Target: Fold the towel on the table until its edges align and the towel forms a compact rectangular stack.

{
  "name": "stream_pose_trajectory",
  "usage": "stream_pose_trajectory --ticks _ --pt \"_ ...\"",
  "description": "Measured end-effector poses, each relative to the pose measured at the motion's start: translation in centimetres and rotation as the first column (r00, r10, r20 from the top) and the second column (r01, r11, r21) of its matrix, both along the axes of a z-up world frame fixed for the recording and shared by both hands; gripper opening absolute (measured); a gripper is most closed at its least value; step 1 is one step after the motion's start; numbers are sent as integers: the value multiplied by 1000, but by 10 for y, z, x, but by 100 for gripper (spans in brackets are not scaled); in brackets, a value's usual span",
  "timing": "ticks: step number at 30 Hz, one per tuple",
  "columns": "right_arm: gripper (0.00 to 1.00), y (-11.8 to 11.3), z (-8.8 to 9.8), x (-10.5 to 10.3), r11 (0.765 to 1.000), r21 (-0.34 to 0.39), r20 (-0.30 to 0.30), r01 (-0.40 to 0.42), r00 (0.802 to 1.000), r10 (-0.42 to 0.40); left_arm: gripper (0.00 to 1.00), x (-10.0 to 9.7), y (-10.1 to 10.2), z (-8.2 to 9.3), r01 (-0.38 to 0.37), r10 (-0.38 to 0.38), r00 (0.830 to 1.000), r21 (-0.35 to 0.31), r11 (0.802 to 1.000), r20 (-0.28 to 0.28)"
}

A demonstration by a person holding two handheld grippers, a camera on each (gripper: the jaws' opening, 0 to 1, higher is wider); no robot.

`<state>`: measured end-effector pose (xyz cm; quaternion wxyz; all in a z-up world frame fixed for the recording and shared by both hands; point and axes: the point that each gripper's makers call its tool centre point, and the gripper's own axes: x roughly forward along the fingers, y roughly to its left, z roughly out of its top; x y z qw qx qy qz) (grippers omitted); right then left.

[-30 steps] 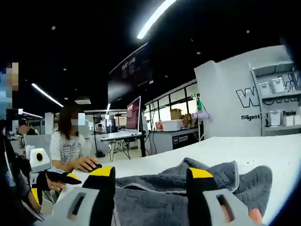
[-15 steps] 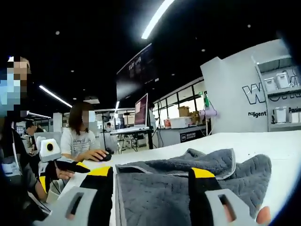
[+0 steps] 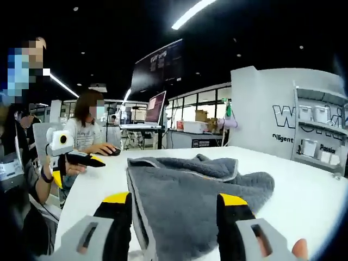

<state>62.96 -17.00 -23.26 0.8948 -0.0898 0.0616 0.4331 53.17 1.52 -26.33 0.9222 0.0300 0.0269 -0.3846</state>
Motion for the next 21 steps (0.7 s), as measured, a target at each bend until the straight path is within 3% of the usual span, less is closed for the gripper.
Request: stream_pose_trajectory --ticks 5,12,13,14,17,19,21 --pt "59 -19 -15 -18 992 -106 15 70 998 -69 93 1 2 0 -5 5 1000 -4 1000 -1" --pt "53 -20 -35 -33 982 -163 -8 96 995 -99 93 1 2 -1 -7 7 1000 0 1000 -3" --pt "51 -22 -44 -34 968 -224 2 116 993 -119 93 1 1 -1 -7 7 1000 0 1000 -2" --pt "49 -23 -46 -34 965 -234 4 119 993 -121 93 1 1 0 -6 6 1000 0 1000 -1" --pt "43 -21 -50 -34 959 -257 11 122 992 -123 93 0 0 0 -3 3 1000 -1 1000 1" --pt "37 -15 -48 -36 974 -204 -20 101 994 -107 93 0 0 0 -3 3 1000 0 1000 2" --pt "33 -16 -49 -34 975 -195 -32 106 993 -114 93 -1 1 1 -4 4 1000 0 1000 3"
